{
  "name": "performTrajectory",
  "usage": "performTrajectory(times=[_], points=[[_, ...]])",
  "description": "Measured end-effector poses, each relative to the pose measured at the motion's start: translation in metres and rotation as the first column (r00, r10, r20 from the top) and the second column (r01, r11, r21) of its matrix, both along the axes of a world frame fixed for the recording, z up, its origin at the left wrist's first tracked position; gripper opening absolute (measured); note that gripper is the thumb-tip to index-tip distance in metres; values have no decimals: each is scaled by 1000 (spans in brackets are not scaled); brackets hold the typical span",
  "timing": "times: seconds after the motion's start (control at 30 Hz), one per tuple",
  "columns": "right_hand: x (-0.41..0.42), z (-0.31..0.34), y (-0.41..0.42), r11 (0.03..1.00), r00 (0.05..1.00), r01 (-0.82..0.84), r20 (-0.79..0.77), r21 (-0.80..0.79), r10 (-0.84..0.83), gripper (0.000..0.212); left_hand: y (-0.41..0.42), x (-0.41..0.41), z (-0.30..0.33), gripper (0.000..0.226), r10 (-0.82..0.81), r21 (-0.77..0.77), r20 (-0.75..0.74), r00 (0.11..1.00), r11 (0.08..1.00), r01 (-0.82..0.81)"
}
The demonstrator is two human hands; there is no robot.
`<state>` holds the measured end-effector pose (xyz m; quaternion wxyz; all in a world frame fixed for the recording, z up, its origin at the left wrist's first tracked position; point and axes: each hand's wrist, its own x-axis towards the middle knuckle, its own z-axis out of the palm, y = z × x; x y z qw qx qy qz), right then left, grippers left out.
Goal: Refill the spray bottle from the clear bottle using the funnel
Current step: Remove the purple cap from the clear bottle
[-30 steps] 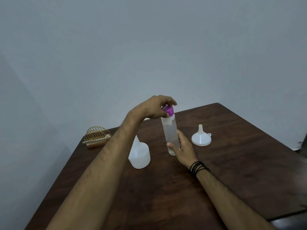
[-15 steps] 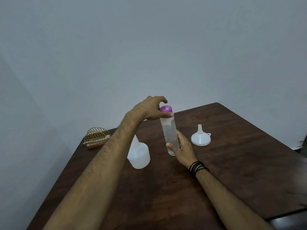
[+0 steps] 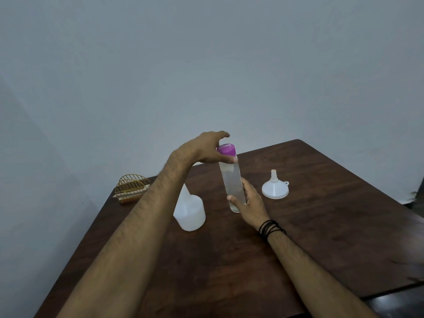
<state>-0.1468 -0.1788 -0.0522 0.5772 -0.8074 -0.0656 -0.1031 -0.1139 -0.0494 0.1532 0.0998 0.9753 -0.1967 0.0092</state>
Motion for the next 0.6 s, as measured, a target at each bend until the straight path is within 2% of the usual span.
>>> performTrajectory(times=[0.07,0.13,0.27,0.37,0.43,0.53,0.6], points=[[1,1,-1,1000,1000,1,-1,1,-1,74,2,-1,2,81,-108,-27,-76,991,994,106],[1,0,-1,1000,1000,1,8,1,-1,74,2,-2,4,69,-156,-58,-111,981,987,151],[1,-2,-1,1000,1000,4,10,3,-4,74,-1,-5,2,42,-103,-96,-45,994,991,99],[2,-2,0,1000,1000,7,13,4,-7,74,-7,-7,-1,34,-58,-47,29,998,997,60],[2,-3,0,1000,1000,10,20,1,-10,74,-11,-7,-4,43,-6,17,90,996,1000,4],[3,-5,-1,1000,999,12,31,-4,-12,74,-16,-9,-11,67,125,106,233,964,983,-153],[3,-6,-1,1000,1000,11,28,0,-11,74,-17,-10,-14,80,163,80,238,958,979,-186]])
